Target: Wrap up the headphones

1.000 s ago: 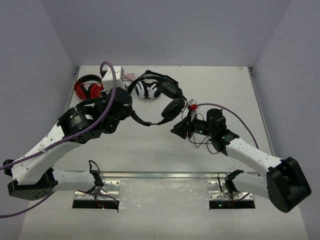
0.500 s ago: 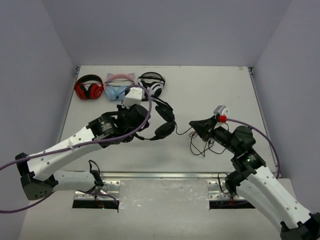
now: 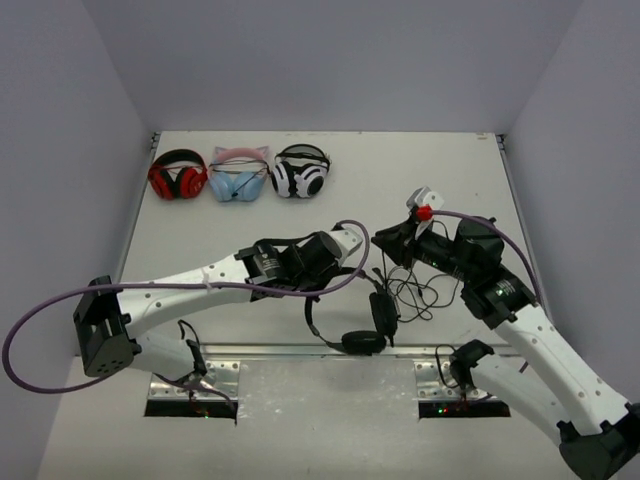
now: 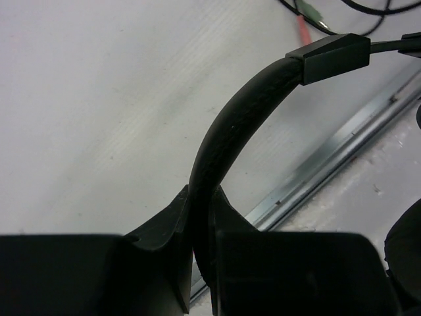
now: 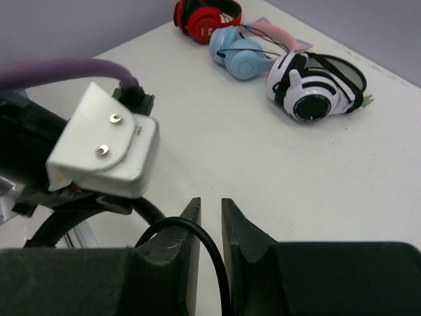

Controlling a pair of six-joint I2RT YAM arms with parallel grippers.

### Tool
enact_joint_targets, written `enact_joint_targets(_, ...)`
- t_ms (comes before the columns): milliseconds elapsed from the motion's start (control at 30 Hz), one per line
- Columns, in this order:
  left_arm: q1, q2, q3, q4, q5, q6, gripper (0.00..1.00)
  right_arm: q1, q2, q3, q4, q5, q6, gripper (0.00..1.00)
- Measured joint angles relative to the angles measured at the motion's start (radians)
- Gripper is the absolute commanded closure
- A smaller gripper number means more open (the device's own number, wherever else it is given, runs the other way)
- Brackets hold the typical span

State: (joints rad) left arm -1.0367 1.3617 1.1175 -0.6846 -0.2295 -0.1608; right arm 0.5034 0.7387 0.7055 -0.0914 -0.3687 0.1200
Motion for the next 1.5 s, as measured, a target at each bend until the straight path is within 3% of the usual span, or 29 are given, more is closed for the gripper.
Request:
enact_joint_targets(167,-0.053,-0.008,0.000,0.009,0.080,0.029,1.00,0.000,0.055,-0.004,0.003,-0.021,-0.011,0.72)
enact_joint_targets(233,-0.053,-0.016,0.000,0.008,0.103,0.037,1.00,0.000,0.077,-0.004,0.008,-0.020,-0.012,0.73)
enact_joint_targets(467,-0.053,-0.079,0.000,0.021,0.160,0.056,1.00,0.000,0.197,-0.004,0.032,-0.027,-0.003,0.98)
enact_joint_targets(533,-0.053,-0.109,0.000,0.031,0.164,0.056,1.00,0.001,0.231,-0.004,0.031,-0.034,0.003,0.99)
enact_joint_targets(767,-0.053,-0.249,0.005,0.064,0.070,0.055,1.00,0.003,0.273,-0.018,0.074,-0.055,0.024,0.98)
enact_joint_targets(800,-0.053,-0.267,0.011,0.065,0.043,0.054,1.00,0.003,0.277,-0.023,0.092,-0.061,0.035,0.89)
enact_joint_targets(900,-0.053,-0.312,0.035,0.078,-0.029,0.050,1.00,0.002,0.267,-0.063,0.161,-0.069,0.071,0.80)
enact_joint_targets(1100,-0.055,-0.407,0.093,0.176,-0.123,0.018,1.00,0.000,0.288,-0.177,0.441,-0.214,0.249,0.77)
enact_joint_targets(1300,-0.055,-0.383,0.213,0.233,-0.203,-0.035,1.00,0.011,0.542,-0.178,0.933,-0.373,0.572,0.72)
enact_joint_targets(1500,-0.058,-0.291,0.369,0.169,-0.465,-0.123,0.99,0.064,0.755,-0.188,1.248,-0.402,0.777,0.83)
